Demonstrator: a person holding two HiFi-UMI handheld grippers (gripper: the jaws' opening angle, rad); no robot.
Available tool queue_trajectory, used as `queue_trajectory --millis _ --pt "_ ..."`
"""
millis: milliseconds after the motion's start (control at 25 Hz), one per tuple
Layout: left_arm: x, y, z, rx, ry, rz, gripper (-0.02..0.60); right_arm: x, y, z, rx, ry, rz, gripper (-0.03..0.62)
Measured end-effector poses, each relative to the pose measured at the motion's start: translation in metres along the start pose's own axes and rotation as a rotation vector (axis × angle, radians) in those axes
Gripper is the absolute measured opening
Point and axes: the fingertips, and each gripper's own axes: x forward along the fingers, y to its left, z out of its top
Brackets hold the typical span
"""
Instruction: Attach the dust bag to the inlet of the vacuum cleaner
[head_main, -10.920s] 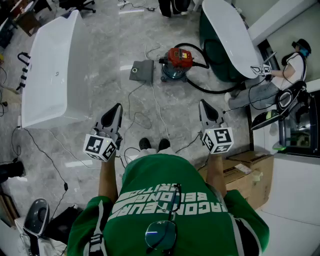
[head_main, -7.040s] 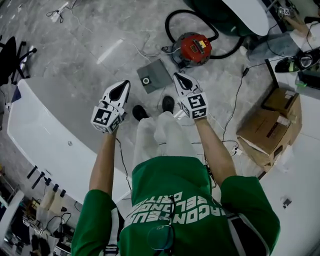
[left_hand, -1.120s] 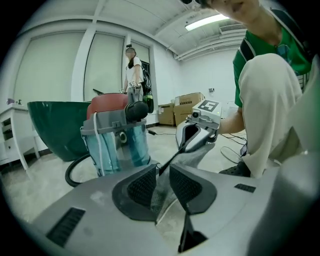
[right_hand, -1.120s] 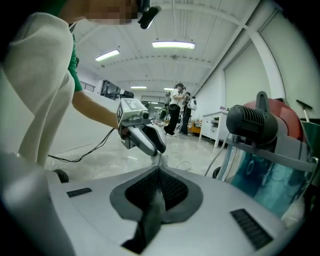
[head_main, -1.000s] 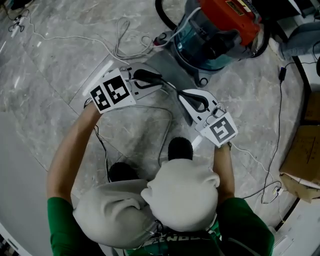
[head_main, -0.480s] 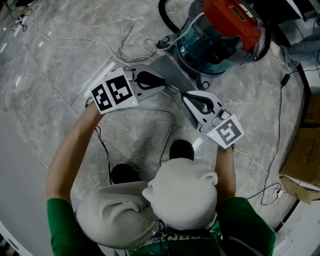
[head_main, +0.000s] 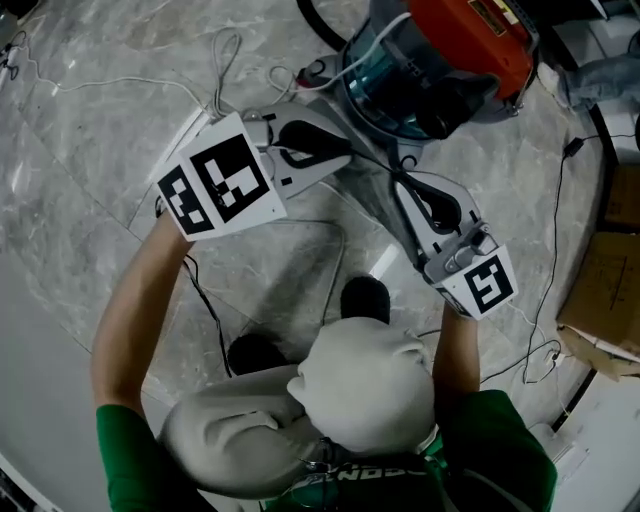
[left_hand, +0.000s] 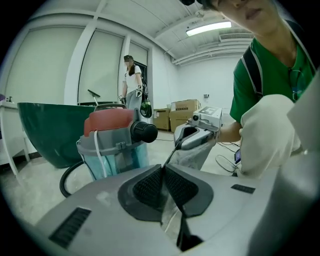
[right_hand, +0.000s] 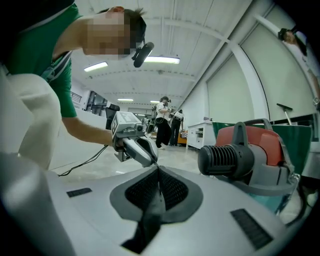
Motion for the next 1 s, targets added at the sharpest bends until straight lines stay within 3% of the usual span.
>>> queue_trajectory --millis 200,440,1000 --pt "0.001 0.016 0.002 0.0 -0.017 -0.073 0.025 0.011 -0.013 0.004 0.009 0.06 -0.003 0.014" --pt "-0.005 0.035 0.017 -0.012 -0.06 -0.088 0.023 0.019 -0.031 0.021 0.054 0.103 -0.019 0.014" --pt "0.018 0.051 0.064 0.099 -0.03 -0.183 0.021 -0.008 -0.063 0.04 0.109 0.146 -0.142 0.014"
